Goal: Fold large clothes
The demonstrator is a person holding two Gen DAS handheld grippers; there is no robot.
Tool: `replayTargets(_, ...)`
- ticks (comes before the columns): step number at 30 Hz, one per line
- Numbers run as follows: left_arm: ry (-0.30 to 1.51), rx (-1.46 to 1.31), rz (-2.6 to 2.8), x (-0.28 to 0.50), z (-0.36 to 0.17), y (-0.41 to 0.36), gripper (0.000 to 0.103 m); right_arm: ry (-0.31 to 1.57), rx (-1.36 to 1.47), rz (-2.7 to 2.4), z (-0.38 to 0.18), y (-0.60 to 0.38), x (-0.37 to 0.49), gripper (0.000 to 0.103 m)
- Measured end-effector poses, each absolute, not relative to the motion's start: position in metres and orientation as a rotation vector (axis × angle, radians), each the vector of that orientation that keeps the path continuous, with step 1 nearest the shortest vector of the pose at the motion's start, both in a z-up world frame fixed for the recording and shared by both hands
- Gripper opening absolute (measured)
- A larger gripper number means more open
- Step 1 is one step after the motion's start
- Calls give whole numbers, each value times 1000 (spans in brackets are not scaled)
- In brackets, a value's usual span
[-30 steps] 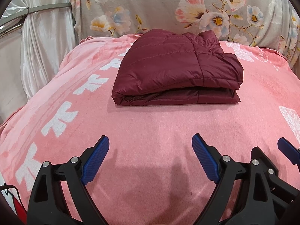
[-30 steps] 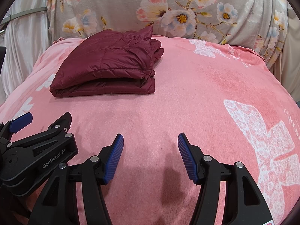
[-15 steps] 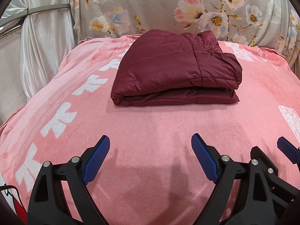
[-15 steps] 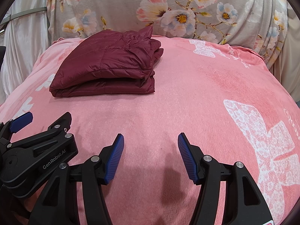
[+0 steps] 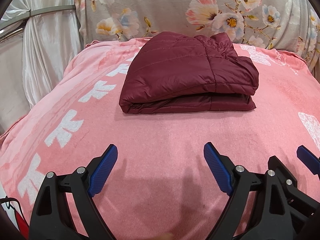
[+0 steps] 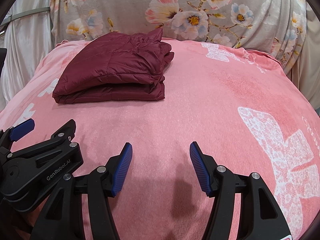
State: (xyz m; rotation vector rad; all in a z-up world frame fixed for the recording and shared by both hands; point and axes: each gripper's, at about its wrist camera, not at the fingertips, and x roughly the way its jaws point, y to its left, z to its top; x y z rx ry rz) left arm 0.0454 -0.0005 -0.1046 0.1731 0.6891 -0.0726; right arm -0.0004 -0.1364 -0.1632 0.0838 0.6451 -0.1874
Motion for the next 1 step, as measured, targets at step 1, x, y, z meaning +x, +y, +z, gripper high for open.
replayTargets(1,689,175,-74,46,-105,0,85,645,84,-187,-163,-136,0,60)
